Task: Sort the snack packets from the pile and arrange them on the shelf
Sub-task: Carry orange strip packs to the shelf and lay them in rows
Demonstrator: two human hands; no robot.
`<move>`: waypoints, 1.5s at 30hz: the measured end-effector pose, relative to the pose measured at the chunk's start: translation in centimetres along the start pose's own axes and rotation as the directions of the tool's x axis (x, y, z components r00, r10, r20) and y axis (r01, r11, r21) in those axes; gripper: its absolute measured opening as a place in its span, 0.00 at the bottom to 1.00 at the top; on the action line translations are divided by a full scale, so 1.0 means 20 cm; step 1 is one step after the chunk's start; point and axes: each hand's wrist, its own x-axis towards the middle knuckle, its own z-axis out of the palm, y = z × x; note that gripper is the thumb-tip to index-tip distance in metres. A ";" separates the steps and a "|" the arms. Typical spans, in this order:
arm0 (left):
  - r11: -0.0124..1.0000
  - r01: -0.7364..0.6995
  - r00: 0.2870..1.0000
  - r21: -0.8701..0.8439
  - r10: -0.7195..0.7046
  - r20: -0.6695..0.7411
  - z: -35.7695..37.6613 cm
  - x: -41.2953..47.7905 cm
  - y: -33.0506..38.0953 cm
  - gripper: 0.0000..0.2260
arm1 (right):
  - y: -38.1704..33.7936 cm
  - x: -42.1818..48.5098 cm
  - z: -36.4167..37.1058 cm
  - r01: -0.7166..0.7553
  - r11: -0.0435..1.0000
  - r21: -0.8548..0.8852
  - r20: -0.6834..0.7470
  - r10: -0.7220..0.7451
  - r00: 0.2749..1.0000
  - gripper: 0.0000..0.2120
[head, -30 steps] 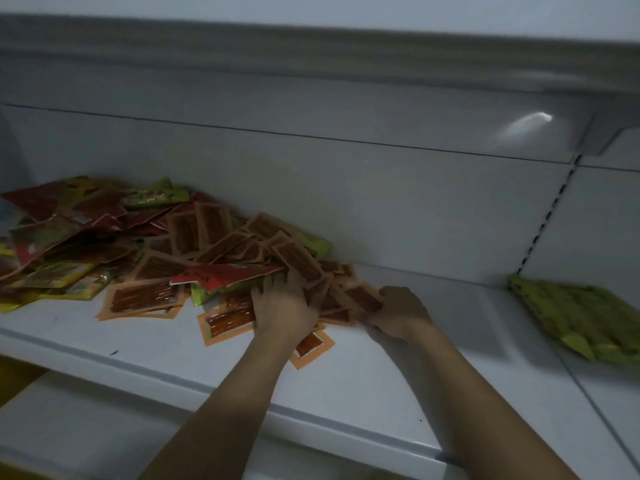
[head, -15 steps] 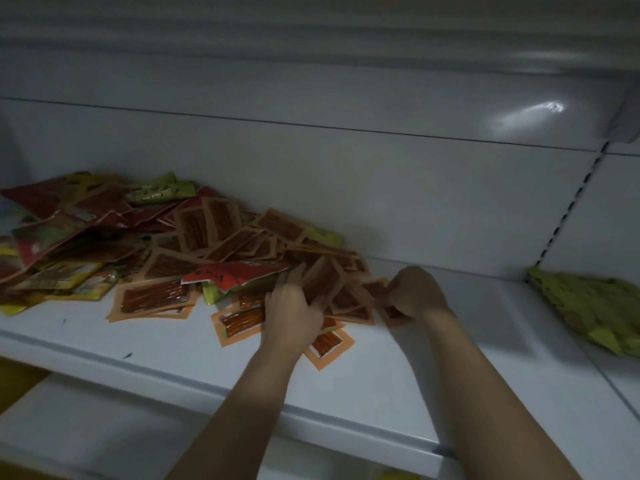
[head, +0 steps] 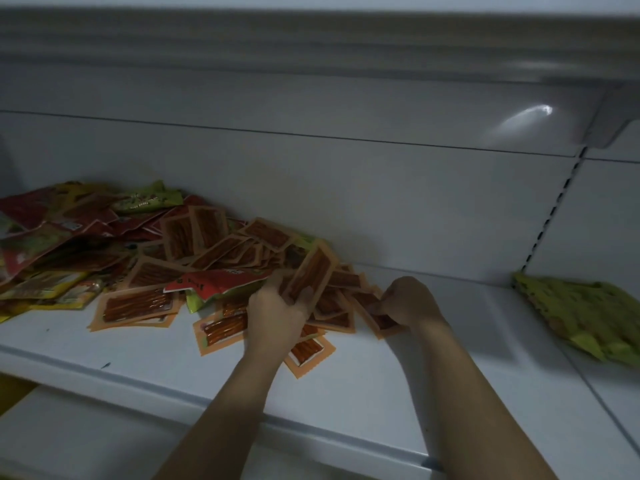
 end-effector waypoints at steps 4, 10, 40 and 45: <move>0.995 0.082 0.994 -0.065 -0.086 -0.065 -0.01 0.02 0.00 0.14 | -0.01 0.00 -0.02 0.039 0.999 0.000 0.051 -0.039 0.998 0.20; 0.994 0.098 0.992 -0.046 -0.101 -0.075 0.00 0.03 -0.01 0.18 | 0.00 0.01 -0.09 0.021 0.999 0.035 0.159 -0.026 0.987 0.14; 0.990 0.107 0.994 -0.092 -0.109 -0.012 -0.01 0.04 -0.05 0.19 | -0.20 0.09 0.12 0.376 0.927 -0.011 0.233 -0.363 0.902 0.46; 0.984 0.143 0.989 -0.105 -0.146 -0.018 -0.01 0.04 -0.05 0.19 | -0.18 0.07 0.11 0.360 0.918 0.166 0.242 -0.392 0.888 0.28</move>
